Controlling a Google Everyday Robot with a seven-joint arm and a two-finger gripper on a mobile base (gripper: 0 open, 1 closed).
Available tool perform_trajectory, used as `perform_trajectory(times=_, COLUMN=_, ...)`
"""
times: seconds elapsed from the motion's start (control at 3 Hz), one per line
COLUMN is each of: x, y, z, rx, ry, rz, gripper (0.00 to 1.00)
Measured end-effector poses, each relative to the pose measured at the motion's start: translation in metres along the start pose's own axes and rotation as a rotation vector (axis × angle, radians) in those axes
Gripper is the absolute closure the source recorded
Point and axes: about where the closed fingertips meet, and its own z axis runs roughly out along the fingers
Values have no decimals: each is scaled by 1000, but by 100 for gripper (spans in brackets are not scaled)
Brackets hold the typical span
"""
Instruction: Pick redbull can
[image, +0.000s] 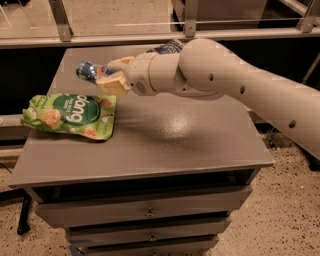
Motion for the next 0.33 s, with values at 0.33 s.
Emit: perform_trajectory(times=0.33, x=-3, y=4, z=1, rx=-7, ry=-3, rz=-2, gripper=100)
